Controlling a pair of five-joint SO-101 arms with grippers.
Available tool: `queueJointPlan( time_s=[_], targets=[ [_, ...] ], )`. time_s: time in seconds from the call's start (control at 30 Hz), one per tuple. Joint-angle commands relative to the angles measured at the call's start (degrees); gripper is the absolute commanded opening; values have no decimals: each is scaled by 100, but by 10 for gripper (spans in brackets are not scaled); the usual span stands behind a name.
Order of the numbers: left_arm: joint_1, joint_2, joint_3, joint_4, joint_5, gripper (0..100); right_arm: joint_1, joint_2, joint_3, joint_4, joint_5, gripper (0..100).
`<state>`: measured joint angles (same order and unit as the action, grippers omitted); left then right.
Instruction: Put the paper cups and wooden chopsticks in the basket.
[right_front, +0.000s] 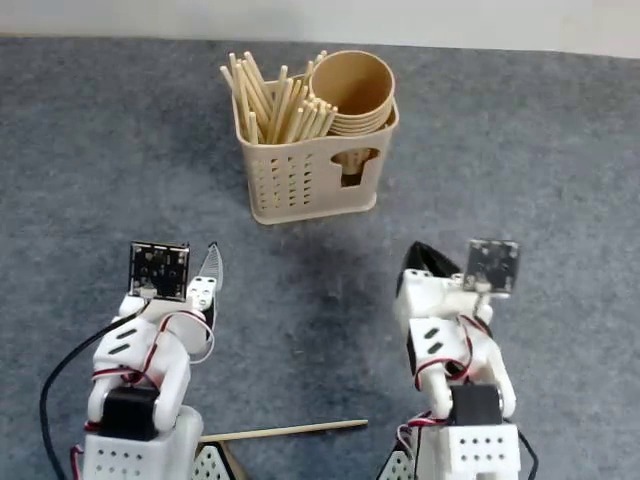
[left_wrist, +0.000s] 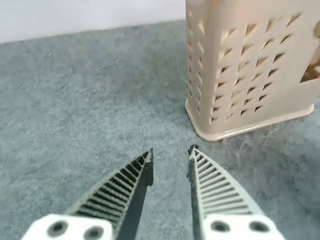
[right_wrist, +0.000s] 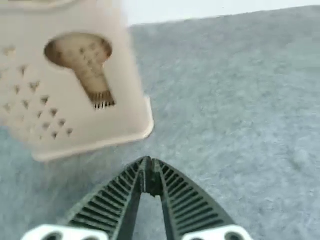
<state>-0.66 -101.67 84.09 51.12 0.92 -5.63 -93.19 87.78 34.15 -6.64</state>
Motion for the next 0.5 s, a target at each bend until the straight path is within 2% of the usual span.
queueJointPlan(
  time_s=[0.0,0.1,0.27,0.47],
  targets=[
    [286,-75,-787,431,-35,126,286,-716,171,-136,-176,5],
    [681,-75,-1112,765,-44,129,374,-1218,479,-145,-149,6],
    [1376,-31,-1464,1046,-53,129,611,-1174,585,-154,-176,6],
    [2237,-22,-1525,1477,-695,127,804,-1209,585,-154,-185,6]
  ],
)
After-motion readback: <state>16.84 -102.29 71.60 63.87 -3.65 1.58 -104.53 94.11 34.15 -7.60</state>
